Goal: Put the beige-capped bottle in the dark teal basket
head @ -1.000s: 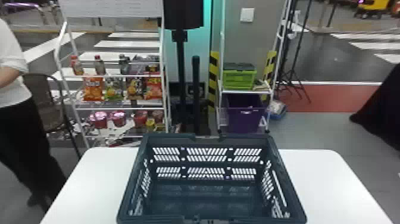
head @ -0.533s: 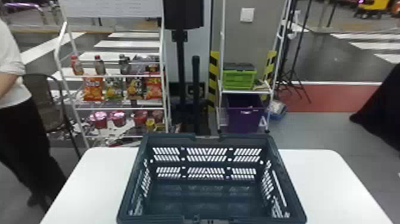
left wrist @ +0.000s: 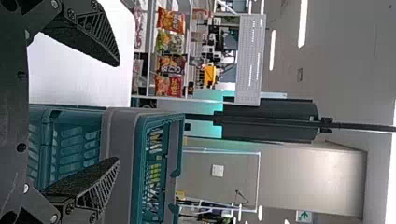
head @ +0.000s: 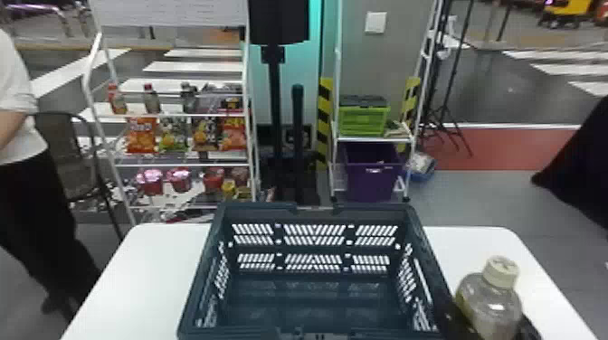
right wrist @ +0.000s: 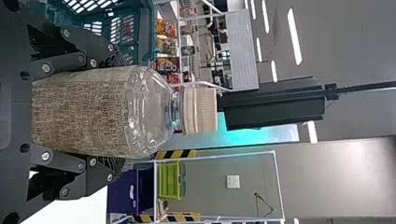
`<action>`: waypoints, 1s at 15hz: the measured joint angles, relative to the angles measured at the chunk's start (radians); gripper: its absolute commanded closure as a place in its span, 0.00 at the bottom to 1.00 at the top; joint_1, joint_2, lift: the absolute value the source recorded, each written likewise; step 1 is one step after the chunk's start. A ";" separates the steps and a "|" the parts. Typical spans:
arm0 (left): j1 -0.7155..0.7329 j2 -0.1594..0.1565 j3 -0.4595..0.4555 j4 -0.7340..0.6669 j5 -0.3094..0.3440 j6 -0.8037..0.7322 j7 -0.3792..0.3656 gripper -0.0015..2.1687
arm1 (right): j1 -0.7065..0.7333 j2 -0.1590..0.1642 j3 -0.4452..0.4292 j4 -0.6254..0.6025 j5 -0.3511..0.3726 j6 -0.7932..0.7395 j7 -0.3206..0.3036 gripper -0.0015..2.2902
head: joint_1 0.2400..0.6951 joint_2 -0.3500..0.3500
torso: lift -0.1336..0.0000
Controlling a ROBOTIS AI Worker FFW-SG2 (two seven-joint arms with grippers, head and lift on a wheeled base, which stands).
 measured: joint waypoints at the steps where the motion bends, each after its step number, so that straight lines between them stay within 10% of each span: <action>1: 0.000 0.001 0.002 0.002 0.003 0.000 -0.001 0.08 | -0.043 -0.001 0.010 -0.010 0.005 0.073 -0.009 1.00 | 0.57 0.50 | 1.00; 9: -0.013 0.002 0.010 0.018 0.026 0.000 -0.007 0.08 | -0.481 -0.020 0.171 0.058 0.058 0.725 -0.103 1.00 | 0.57 0.50 | 1.00; 15: -0.017 0.002 0.028 0.030 0.045 0.000 -0.015 0.08 | -0.722 -0.012 0.268 0.263 0.040 0.894 -0.149 0.99 | 0.57 0.50 | 1.00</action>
